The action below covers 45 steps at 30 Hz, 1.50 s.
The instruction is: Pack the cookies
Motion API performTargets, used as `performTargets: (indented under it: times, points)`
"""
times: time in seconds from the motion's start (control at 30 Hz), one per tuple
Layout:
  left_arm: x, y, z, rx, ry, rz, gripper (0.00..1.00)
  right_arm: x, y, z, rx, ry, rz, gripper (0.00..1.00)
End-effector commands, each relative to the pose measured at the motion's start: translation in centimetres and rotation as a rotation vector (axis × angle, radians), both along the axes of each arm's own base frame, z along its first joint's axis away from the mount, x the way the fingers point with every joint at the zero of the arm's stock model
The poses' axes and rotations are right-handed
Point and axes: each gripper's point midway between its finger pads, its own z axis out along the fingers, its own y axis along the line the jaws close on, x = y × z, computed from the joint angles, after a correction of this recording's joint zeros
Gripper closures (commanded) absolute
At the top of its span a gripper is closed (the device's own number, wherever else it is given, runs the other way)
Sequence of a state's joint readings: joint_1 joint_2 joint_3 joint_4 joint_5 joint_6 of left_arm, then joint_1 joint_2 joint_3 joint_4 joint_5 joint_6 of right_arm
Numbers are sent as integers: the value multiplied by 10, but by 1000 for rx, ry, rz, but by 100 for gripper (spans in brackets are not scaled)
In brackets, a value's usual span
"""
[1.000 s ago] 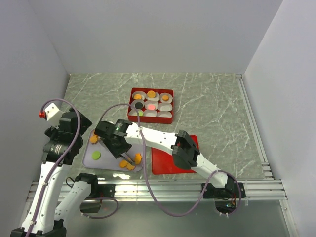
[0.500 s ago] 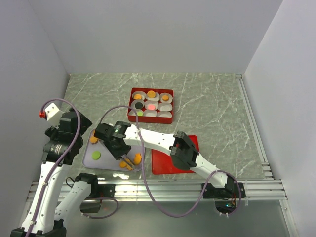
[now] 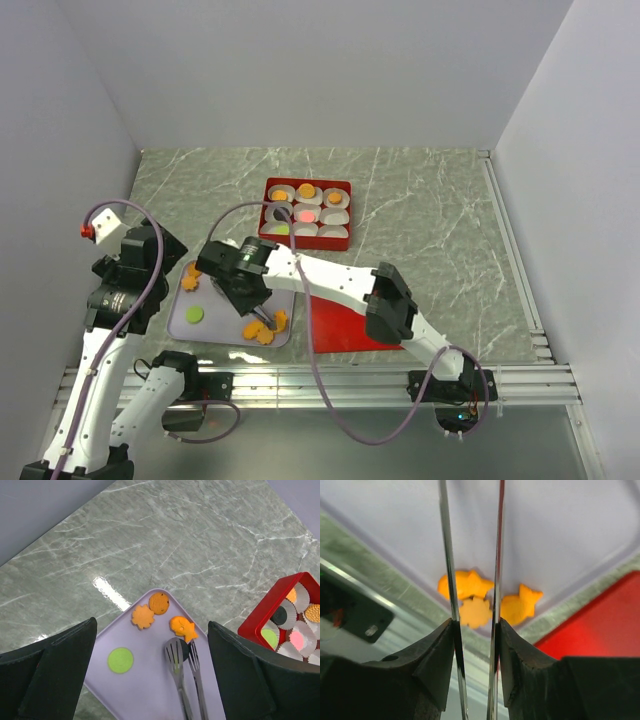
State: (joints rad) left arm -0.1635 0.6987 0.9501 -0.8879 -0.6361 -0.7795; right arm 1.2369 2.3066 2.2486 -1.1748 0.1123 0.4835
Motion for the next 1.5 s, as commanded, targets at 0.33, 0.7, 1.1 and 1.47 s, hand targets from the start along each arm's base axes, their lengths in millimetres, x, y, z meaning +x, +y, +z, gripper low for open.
performTargets:
  times: [0.33, 0.7, 1.1, 1.47]
  points:
    - [9, -16, 8, -17, -31, -105, 2, 36, -36, 120, 194, -140, -143, 60]
    - [15, -26, 4, -30, -17, -163, 2, 101, -122, 121, 147, -197, -318, 61]
    - [18, -33, 3, -43, -10, -202, 3, 122, -154, 72, 82, -143, -382, 62]
    - [19, -35, 1, -43, -2, -213, 4, 132, -151, 64, 65, -139, -389, 57]
